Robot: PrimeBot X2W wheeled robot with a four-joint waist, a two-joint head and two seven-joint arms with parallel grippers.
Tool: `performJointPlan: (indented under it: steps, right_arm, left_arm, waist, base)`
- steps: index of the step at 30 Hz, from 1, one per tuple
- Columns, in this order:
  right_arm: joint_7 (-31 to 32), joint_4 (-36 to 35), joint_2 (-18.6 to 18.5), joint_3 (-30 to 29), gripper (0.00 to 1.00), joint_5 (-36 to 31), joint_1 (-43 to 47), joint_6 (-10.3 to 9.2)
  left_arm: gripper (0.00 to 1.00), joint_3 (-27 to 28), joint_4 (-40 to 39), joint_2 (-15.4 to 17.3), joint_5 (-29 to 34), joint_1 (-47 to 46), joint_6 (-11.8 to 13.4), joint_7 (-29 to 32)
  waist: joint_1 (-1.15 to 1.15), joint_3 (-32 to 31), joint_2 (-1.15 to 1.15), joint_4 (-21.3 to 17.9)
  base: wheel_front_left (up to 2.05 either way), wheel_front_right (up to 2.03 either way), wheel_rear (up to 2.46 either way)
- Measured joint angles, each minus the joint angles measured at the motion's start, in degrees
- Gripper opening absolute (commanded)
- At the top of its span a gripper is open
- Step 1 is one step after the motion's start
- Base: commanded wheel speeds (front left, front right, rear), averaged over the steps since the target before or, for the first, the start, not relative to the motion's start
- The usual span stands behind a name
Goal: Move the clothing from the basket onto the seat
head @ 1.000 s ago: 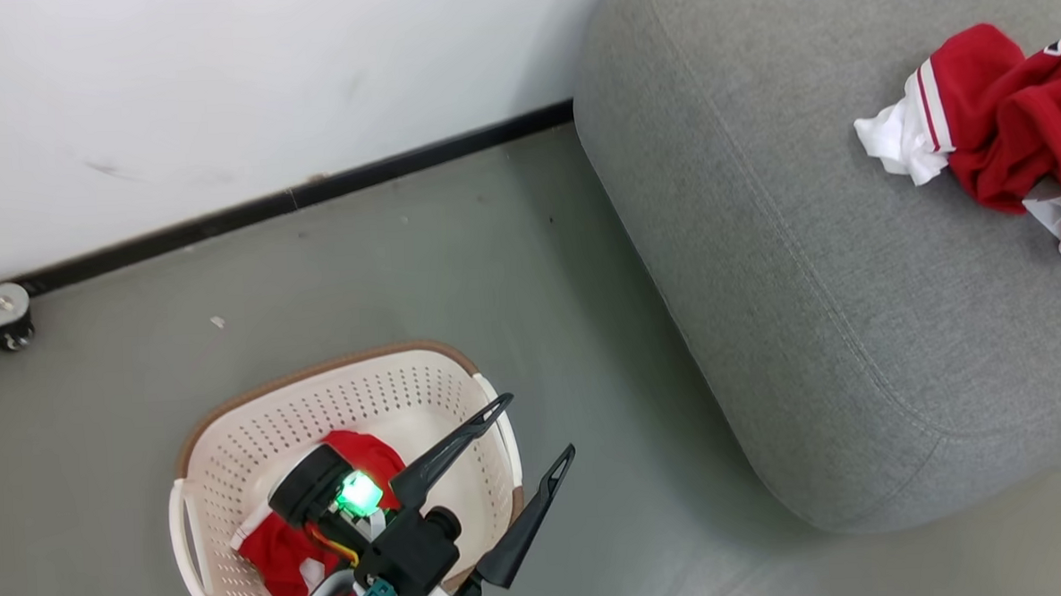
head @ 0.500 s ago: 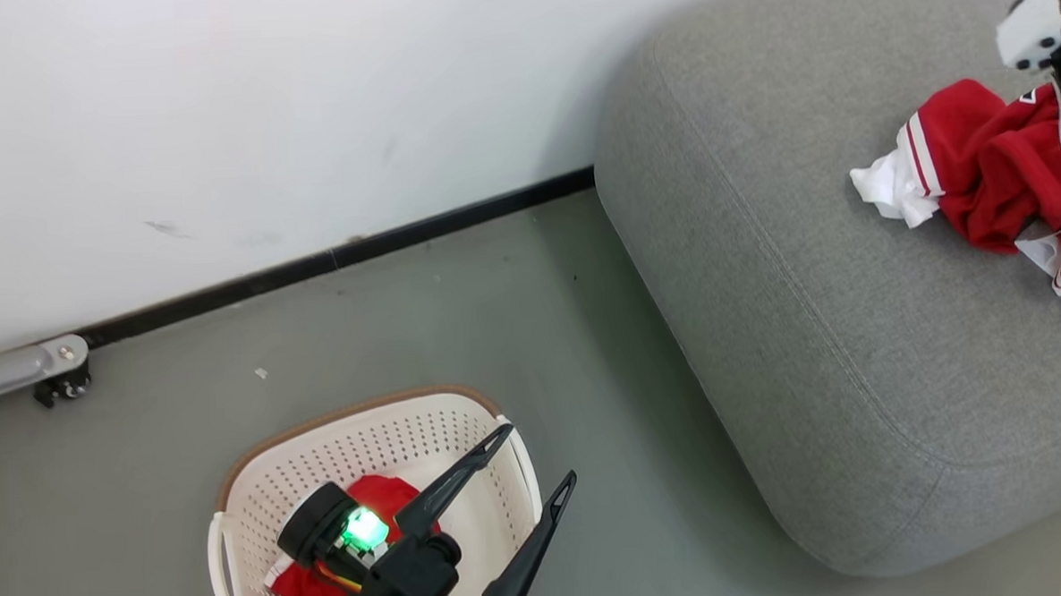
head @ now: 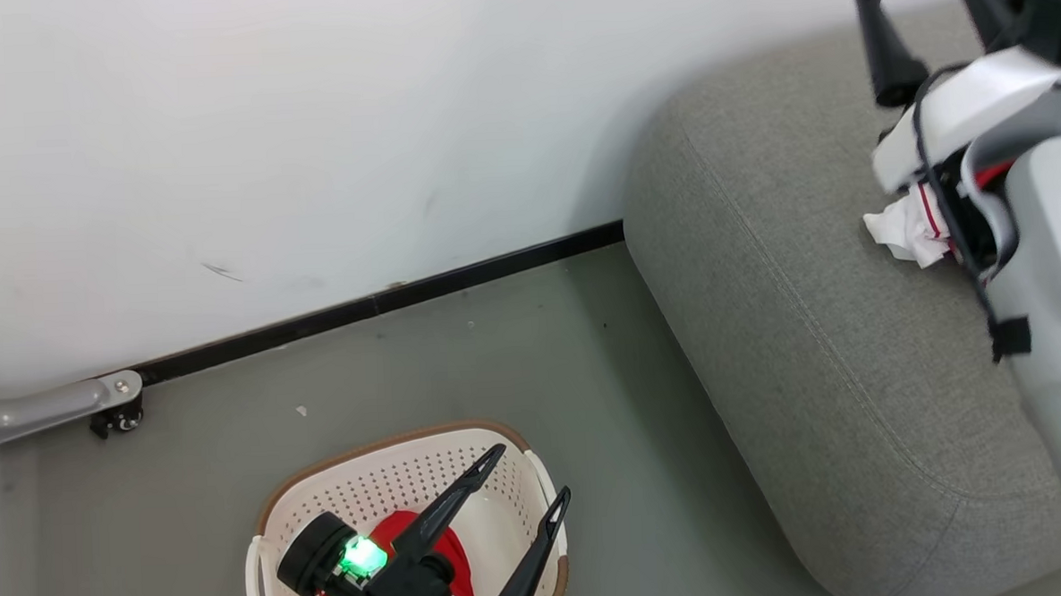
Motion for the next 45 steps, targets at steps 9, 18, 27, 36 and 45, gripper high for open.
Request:
performJointPlan:
  steps: [9,18,27,36,45]
  right_arm:
    - [0.0,-9.0,-1.9,6.2,1.00,4.4,9.0,0.00]
    - [0.0,-14.7,-3.4,6.8,1.00,7.5,19.6,-0.01]
    - [0.0,-20.0,-3.9,9.3,1.00,8.7,27.5,0.00]
    - [0.0,-22.7,-2.8,9.6,1.00,9.3,35.3,-0.01]
    - [0.0,-24.9,-1.3,8.0,1.00,8.3,41.4,-0.01]
  left_arm:
    - [1.00,1.2,-0.1,-0.9,0.0,1.9,0.0,0.0]
    - [1.00,3.9,0.1,-1.4,-1.0,3.8,1.6,0.0]
    - [1.00,10.3,1.5,-1.6,-2.1,4.9,5.3,0.0]
    - [1.00,16.9,3.4,-2.1,-5.1,6.9,9.1,0.0]
    - [1.00,20.1,4.4,-2.5,-5.5,7.3,10.2,0.0]
  waist:
    - [-0.01,-2.5,0.00,2.1]
    - [-0.01,-4.6,0.00,4.3]
    - [0.00,-6.0,0.00,6.7]
    - [-0.01,-6.7,0.00,9.1]
    - [-0.01,-7.0,0.00,11.2]
  base:
    - [0.00,0.00,0.00]
    - [0.00,0.00,0.00]
    - [0.00,0.00,0.00]
    - [0.00,0.00,0.00]
    - [0.00,0.00,0.00]
